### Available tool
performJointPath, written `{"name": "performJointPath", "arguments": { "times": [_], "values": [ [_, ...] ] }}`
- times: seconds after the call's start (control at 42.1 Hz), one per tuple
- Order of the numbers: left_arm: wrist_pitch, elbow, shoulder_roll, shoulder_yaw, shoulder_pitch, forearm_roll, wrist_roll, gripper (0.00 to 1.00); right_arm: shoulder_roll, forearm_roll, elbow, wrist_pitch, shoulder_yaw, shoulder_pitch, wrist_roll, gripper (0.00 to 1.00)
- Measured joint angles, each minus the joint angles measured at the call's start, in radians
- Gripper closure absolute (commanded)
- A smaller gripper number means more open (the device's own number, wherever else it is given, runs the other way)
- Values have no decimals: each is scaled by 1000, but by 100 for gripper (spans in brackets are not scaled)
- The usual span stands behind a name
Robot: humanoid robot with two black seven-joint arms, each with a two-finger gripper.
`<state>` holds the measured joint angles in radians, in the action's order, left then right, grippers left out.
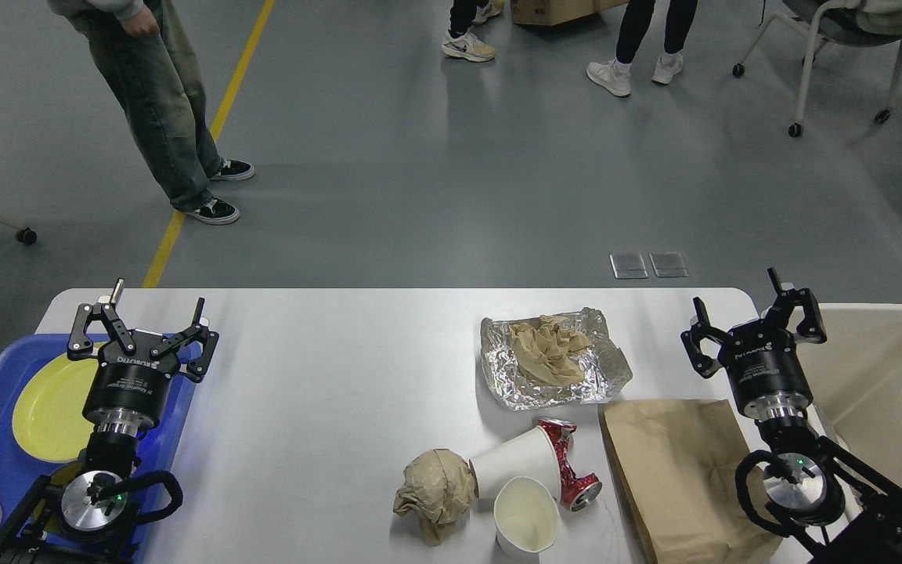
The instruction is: Tidy desktop
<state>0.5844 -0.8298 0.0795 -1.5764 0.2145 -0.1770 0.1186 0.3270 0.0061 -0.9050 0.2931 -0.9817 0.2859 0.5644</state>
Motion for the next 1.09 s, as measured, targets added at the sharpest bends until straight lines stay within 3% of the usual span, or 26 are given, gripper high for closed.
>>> {"name": "performJointPath", "arguments": {
  "times": [0.143,1.093],
  "values": [
    [18,15,0,-1,2,16,-28,4,0,0,0,0,0,1,0,0],
    [20,17,-3,1,2,22,-24,4,0,3,22,-3,-39,14,-4,0]
  ]
}}
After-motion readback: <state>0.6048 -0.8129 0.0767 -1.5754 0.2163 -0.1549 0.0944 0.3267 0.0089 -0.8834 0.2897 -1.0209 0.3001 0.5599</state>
